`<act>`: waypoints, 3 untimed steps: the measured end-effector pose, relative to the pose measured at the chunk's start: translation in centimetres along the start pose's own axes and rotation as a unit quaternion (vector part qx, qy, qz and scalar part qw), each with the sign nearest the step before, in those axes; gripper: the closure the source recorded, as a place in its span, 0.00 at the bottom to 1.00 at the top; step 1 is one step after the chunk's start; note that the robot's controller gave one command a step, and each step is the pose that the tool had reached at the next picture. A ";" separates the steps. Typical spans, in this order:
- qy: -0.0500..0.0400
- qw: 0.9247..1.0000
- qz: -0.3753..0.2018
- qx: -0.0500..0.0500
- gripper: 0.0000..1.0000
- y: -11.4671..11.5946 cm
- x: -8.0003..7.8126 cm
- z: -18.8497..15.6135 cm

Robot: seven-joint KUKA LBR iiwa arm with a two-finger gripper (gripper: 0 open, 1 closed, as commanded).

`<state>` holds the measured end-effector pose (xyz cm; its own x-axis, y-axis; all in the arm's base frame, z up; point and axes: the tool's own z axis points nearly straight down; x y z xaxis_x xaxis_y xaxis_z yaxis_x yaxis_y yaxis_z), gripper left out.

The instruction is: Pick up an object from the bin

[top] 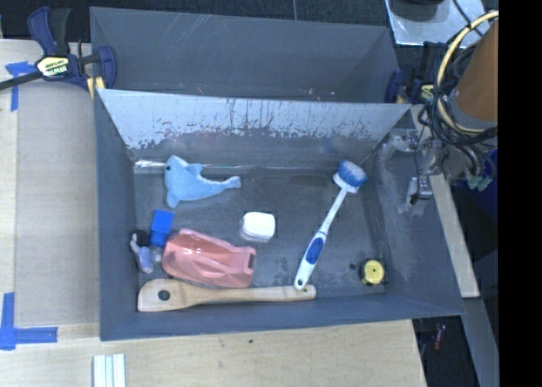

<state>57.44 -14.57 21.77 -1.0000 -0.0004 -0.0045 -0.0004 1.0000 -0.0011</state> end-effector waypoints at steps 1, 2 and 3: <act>-0.001 0.993 -0.116 0.001 0.00 -0.7 -3.8 10.9; -0.007 0.955 -0.297 0.003 0.00 3.2 -4.9 7.8; -0.003 0.935 -0.355 0.003 0.00 1.1 -4.5 11.8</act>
Offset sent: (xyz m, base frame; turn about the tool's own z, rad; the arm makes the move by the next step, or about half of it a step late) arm 0.0470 0.0320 -0.0809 -0.6023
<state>62.03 -13.47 10.02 -0.7482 -0.6634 -0.0069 -0.6634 0.7482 -0.0114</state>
